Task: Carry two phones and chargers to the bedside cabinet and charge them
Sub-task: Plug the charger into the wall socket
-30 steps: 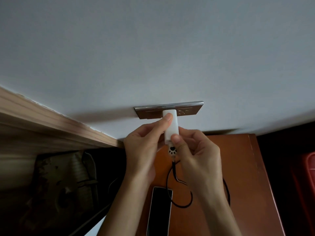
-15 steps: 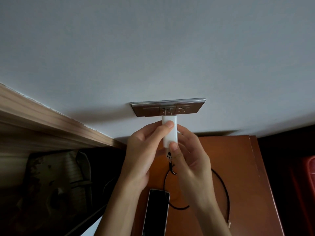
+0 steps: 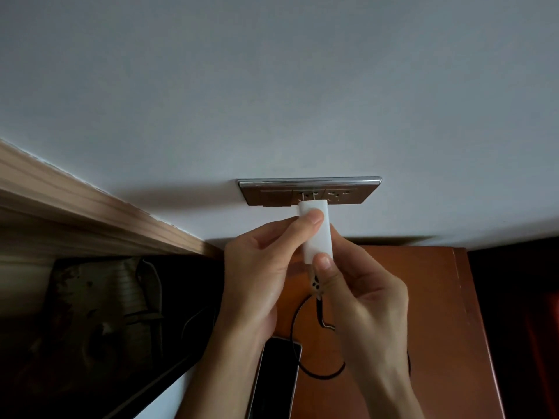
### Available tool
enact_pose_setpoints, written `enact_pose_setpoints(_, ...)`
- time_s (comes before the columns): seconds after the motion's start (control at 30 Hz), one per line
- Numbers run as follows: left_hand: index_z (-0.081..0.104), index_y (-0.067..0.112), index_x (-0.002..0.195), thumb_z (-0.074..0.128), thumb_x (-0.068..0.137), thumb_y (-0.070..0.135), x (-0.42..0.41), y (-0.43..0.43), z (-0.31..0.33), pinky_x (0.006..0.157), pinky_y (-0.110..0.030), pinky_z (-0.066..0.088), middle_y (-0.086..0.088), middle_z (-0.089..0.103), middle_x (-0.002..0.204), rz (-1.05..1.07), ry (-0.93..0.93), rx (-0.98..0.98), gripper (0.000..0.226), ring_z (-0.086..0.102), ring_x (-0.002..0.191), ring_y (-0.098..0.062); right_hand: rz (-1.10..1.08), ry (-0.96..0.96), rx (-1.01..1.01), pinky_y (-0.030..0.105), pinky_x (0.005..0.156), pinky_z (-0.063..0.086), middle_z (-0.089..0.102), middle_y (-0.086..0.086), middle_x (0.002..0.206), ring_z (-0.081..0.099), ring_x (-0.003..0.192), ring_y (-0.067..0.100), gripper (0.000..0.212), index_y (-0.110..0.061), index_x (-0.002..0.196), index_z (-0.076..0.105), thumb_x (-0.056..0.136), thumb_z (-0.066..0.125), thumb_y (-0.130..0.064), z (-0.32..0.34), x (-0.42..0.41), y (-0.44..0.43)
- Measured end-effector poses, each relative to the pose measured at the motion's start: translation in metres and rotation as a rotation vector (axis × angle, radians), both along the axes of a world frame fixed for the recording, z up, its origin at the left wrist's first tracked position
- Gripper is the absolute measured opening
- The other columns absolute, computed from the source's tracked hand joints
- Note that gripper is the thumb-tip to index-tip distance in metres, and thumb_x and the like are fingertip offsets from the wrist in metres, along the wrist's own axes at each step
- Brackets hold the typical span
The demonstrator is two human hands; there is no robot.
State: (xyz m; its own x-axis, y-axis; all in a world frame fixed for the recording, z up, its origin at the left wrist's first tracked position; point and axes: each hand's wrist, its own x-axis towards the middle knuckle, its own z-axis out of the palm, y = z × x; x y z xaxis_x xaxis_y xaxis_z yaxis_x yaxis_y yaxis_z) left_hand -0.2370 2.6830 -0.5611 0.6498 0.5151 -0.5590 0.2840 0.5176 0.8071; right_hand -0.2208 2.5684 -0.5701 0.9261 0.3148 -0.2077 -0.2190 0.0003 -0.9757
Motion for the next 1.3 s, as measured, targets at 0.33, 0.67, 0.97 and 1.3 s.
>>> enact_pose_setpoints(0.33, 0.083, 0.01, 0.079, 0.083, 0.071, 0.03, 0.009, 0.008, 0.02, 0.057, -0.024, 0.056, -0.009, 0.078, 0.076, 0.004, 0.084, -0.102, 0.021, 0.073, 0.069, -0.016, -0.086, 0.017, -0.169, 0.02, 0.068, 0.056, 0.079, -0.012, 0.096, 0.073, 0.08, 0.0, 0.037, -0.024, 0.121, 0.07, 0.088, 0.069, -0.007, 0.019, -0.004, 0.017)
enact_pose_setpoints(0.67, 0.082, 0.007, 0.084, 0.084, 0.072, 0.025, 0.0, -0.006, 0.003, 0.06, -0.026, 0.055, -0.008, 0.078, 0.077, 0.095, -0.025, -0.042, 0.022, 0.071, 0.068, -0.015, -0.04, 0.005, -0.053, 0.01, 0.064, 0.046, 0.074, -0.002, 0.091, 0.061, 0.07, -0.003, 0.04, -0.016, 0.13, 0.064, 0.094, 0.061, 0.001, -0.002, -0.01, 0.014)
enact_pose_setpoints(0.97, 0.081, 0.009, 0.096, 0.082, 0.072, 0.027, -0.002, -0.005, -0.016, 0.068, -0.025, 0.057, -0.01, 0.08, 0.092, 0.075, -0.112, 0.017, 0.031, 0.074, 0.08, -0.017, 0.027, -0.094, -0.003, 0.006, 0.056, 0.04, 0.065, -0.02, 0.065, 0.054, 0.055, -0.005, 0.041, -0.012, 0.136, 0.059, 0.096, 0.059, -0.003, -0.024, -0.006, 0.005)
enact_pose_setpoints(1.3, 0.08, 0.006, 0.098, 0.085, 0.064, 0.035, -0.001, -0.005, -0.026, 0.069, -0.026, 0.058, -0.011, 0.08, 0.093, 0.063, -0.163, 0.035, 0.045, 0.072, 0.082, -0.019, -0.025, -0.053, 0.029, 0.009, 0.062, 0.045, 0.071, -0.015, 0.079, 0.06, 0.066, -0.002, 0.042, -0.015, 0.134, 0.061, 0.091, 0.06, -0.014, -0.029, -0.009, 0.006)
